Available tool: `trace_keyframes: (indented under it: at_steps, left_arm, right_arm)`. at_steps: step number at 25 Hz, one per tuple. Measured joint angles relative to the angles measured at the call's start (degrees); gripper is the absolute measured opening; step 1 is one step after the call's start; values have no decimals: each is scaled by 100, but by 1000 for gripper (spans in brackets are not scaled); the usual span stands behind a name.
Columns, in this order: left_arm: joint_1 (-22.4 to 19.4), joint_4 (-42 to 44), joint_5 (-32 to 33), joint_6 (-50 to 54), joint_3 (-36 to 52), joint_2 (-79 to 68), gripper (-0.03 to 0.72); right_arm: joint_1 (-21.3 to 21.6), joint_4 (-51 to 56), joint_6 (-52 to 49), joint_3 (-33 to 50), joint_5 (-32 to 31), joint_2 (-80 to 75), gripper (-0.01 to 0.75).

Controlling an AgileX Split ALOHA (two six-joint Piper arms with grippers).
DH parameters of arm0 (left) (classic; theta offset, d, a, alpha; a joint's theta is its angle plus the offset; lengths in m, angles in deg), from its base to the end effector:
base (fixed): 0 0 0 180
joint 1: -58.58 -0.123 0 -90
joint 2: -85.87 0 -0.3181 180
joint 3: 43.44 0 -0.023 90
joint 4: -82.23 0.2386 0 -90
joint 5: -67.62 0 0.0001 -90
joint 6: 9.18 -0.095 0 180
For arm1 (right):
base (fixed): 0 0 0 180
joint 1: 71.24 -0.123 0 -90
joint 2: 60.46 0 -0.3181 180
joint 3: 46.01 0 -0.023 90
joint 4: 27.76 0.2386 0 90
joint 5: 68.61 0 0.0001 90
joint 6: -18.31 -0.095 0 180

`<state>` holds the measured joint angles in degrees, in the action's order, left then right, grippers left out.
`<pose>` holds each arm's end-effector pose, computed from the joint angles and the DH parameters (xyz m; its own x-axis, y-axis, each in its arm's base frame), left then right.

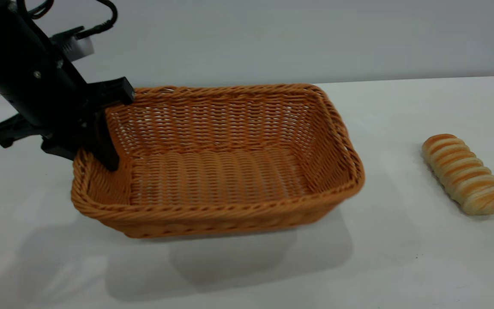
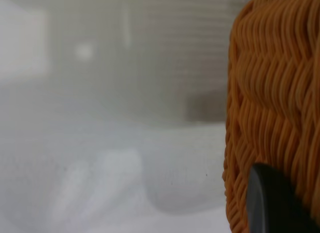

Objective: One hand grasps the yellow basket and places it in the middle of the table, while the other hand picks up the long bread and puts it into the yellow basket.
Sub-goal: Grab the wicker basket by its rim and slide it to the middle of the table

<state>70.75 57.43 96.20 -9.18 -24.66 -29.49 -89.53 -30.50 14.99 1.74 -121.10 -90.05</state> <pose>0.3425 -0.0934 0.1731 -0.9559 -0.1707 -0.2389 -0.0942 0.9490 -0.3010 0.0239 0.0041 0.2940 -0.6157 -0.1732 -0.7687 -0.2683 0.9633 -0.0021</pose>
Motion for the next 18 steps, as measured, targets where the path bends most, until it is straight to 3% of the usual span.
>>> trace_keyframes:
  at_steps: [15,18]
  left_arm:
    - [4,-241,-804,-362,0,-862,113]
    - [4,-267,-867,-390,0,-896,155]
  right_arm:
    - [0,9,0,0,-102,0,507]
    - [0,13,0,0,-108,0,507]
